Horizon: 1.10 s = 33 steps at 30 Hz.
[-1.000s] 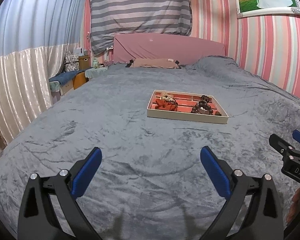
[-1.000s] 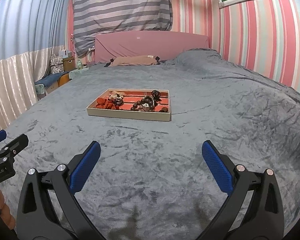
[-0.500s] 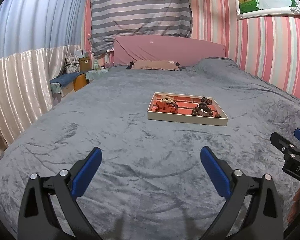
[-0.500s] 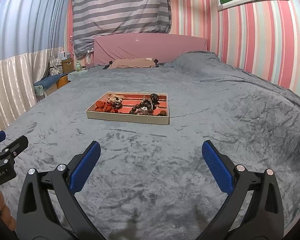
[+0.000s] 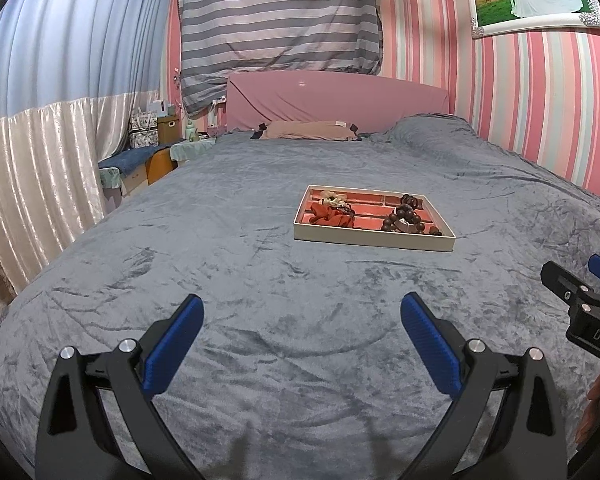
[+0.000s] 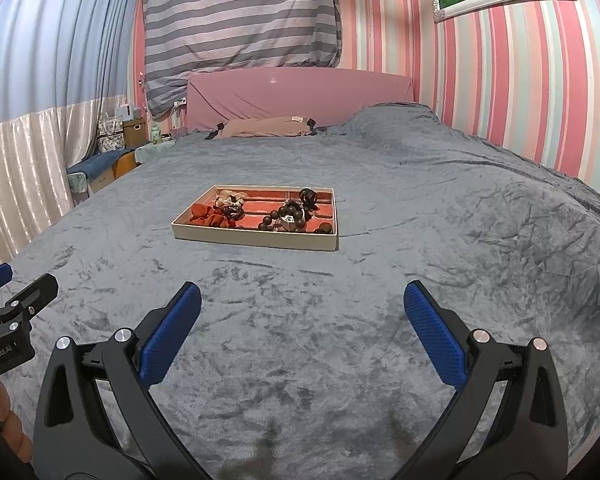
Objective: Organize jewelry
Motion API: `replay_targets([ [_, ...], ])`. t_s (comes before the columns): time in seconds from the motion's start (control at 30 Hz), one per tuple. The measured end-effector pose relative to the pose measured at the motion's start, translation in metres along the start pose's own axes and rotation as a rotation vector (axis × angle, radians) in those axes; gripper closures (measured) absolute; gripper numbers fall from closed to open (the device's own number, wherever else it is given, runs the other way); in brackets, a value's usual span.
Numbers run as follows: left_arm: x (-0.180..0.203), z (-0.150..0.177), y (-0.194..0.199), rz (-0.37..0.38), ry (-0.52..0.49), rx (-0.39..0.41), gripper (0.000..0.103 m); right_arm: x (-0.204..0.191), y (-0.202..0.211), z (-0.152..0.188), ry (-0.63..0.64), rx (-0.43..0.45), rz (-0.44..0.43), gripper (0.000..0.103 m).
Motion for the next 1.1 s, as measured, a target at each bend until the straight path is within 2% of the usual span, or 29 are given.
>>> replay_targets([
  [1.1, 0.0026, -0.0041, 0.0033, -0.004, -0.009, 0.010, 0.006, 0.0025, -0.0016, 0.0006, -0.010, -0.007, 0.010, 0.004],
])
Point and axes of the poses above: each gripper's, at about its wrist camera, not at the fingertips, and y roughly against the way its jaws point, x to its right, z to its underside, the point moved 9 cm from there along -y, roughly the way its jaws point, and after that the axes turned 6 degrees about -z, right-handed, at the moved point
